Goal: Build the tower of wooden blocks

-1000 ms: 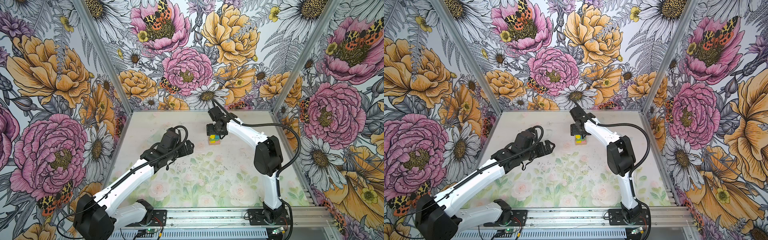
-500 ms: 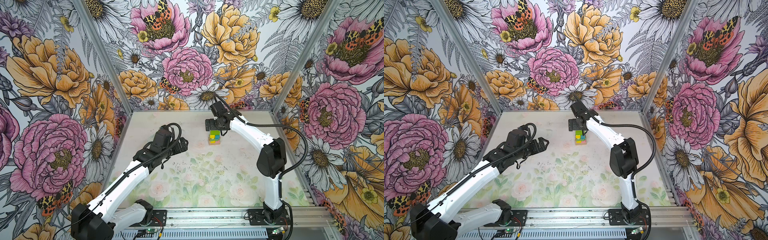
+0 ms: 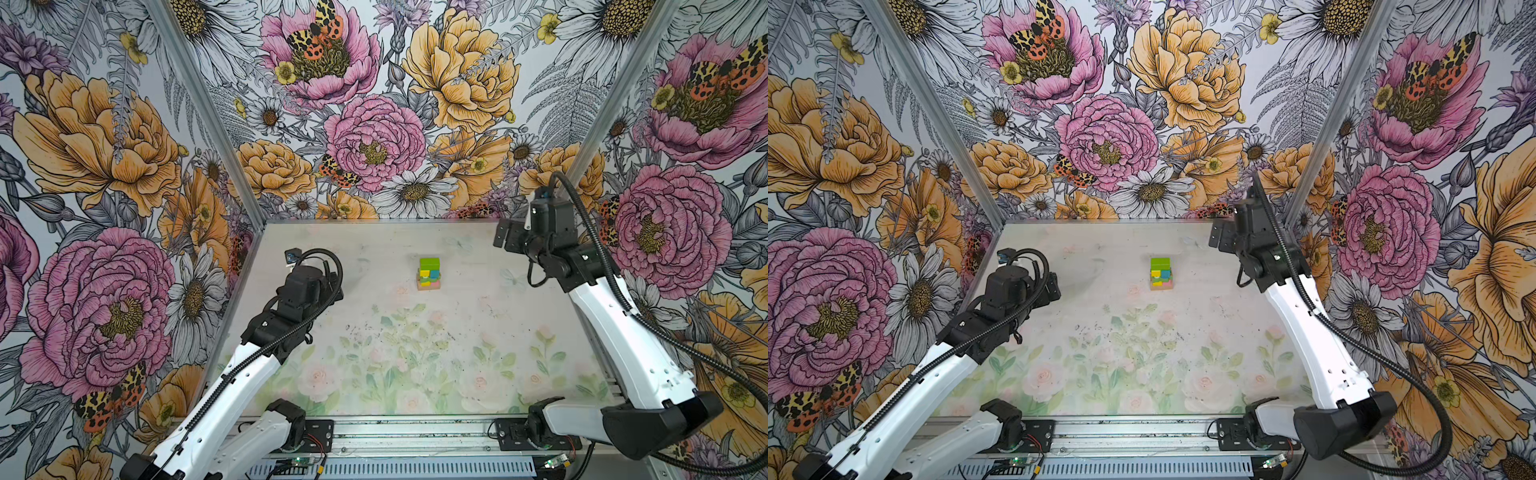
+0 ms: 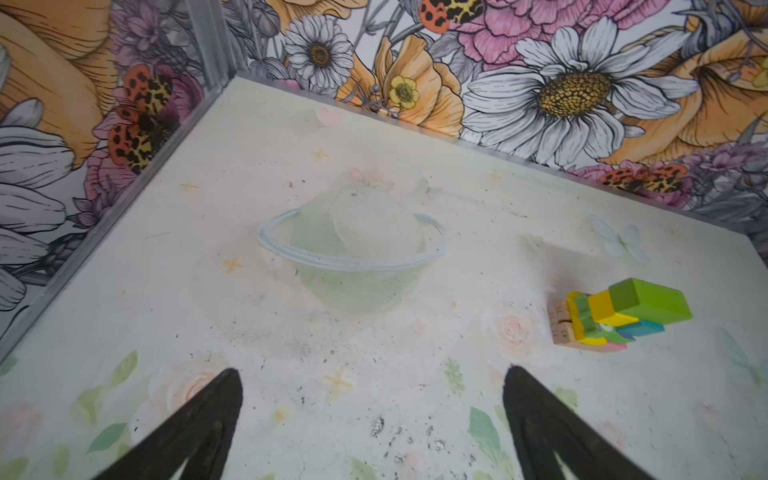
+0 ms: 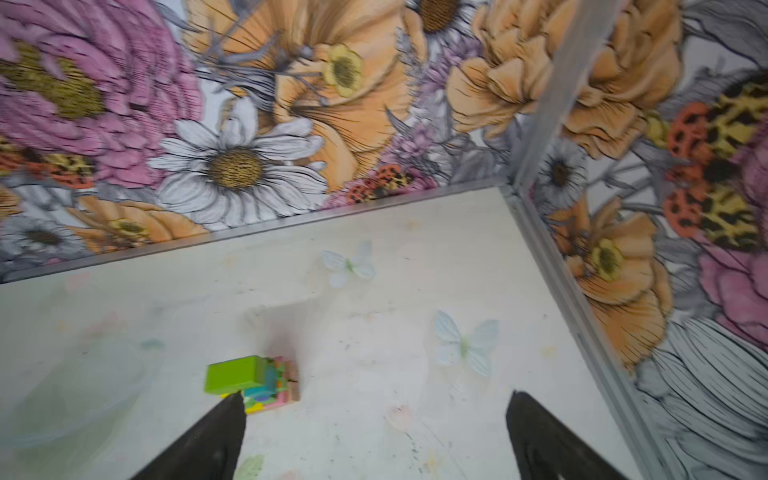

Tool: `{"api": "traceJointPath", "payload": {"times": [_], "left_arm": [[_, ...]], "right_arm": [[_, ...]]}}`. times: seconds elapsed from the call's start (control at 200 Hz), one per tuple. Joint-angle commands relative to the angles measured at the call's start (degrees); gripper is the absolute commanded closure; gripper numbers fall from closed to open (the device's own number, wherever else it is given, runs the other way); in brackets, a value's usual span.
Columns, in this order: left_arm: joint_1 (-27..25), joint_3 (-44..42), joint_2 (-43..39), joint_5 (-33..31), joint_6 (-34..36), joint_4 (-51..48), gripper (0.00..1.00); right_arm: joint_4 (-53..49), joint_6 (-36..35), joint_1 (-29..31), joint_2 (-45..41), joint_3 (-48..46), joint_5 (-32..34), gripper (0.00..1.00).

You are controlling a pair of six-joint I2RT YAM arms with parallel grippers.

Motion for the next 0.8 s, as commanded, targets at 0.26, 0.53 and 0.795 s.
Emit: {"api": "traceJointPath", "payload": {"times": [0.26, 0.53, 0.795], "left_arm": [[-0.13, -21.89, -1.64, -18.57, 13.74, 33.84, 0.01], [8.43, -26.72, 9.87, -11.89, 23.41, 57.68, 0.01], [13.93, -30.78, 26.31, -1.72, 31.10, 84.39, 0.01]], "right_arm": [[26.11, -1.69, -8.37, -15.05, -39.75, 10.23, 0.00], [46.34, -2.68, -9.29, -19.30, -52.92, 9.36, 0.00], [62.53, -6.67, -9.59, -12.45, -58.39, 6.59, 0.00]]}}
